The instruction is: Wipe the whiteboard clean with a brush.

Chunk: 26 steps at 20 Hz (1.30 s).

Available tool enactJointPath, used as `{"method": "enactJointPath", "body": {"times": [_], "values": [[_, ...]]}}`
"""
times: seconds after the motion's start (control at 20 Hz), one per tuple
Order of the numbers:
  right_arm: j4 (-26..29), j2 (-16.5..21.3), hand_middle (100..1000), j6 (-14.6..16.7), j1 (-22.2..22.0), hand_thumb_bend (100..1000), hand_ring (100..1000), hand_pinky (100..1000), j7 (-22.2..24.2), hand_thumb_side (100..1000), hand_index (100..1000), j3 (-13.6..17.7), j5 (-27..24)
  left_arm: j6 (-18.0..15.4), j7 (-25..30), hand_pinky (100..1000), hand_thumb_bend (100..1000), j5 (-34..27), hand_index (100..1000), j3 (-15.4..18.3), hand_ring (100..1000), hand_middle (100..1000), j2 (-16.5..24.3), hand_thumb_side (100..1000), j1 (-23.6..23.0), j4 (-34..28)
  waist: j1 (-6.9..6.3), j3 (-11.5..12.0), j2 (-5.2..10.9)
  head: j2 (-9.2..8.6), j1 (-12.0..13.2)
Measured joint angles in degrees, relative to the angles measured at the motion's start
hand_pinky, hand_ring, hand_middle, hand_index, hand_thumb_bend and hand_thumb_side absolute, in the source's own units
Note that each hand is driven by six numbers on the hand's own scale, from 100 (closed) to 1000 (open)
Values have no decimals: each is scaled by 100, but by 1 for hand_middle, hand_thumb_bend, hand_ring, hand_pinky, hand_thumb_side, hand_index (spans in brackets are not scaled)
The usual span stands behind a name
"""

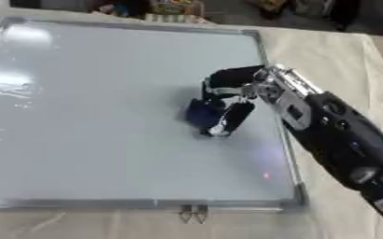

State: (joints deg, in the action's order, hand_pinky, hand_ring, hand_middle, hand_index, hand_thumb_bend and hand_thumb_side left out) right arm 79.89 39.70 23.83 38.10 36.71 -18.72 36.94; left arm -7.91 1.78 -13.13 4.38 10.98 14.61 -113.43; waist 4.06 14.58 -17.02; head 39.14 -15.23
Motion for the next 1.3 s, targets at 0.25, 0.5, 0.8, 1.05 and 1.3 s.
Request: {"method": "enactJointPath", "body": {"times": [0.25,0.5,0.8,1.05,1.3], "values": [[-16,0,269,27,-2,227,584,592,-53,485,395,0,3,1,1,418,100,0,554,0,496,426,0,908,0,0,1,-1,0,0,0],[-24,-1,264,76,-1,100,574,594,-23,328,345,1,9,1,2,419,100,0,556,0,496,427,0,911,0,0,1,0,0,0,0],[-51,-8,253,70,15,100,566,589,-10,262,319,16,9,1,4,419,100,0,556,0,497,427,0,912,0,0,1,7,1,-1,-2],[-66,-12,243,33,16,100,556,583,-45,216,315,30,9,1,5,419,100,0,556,0,497,427,-1,913,0,0,1,7,1,-6,-5],[-94,-14,224,-27,17,100,543,575,-108,186,308,34,9,2,9,419,100,0,556,0,496,427,-1,910,0,0,1,5,1,-44,-6]]}}
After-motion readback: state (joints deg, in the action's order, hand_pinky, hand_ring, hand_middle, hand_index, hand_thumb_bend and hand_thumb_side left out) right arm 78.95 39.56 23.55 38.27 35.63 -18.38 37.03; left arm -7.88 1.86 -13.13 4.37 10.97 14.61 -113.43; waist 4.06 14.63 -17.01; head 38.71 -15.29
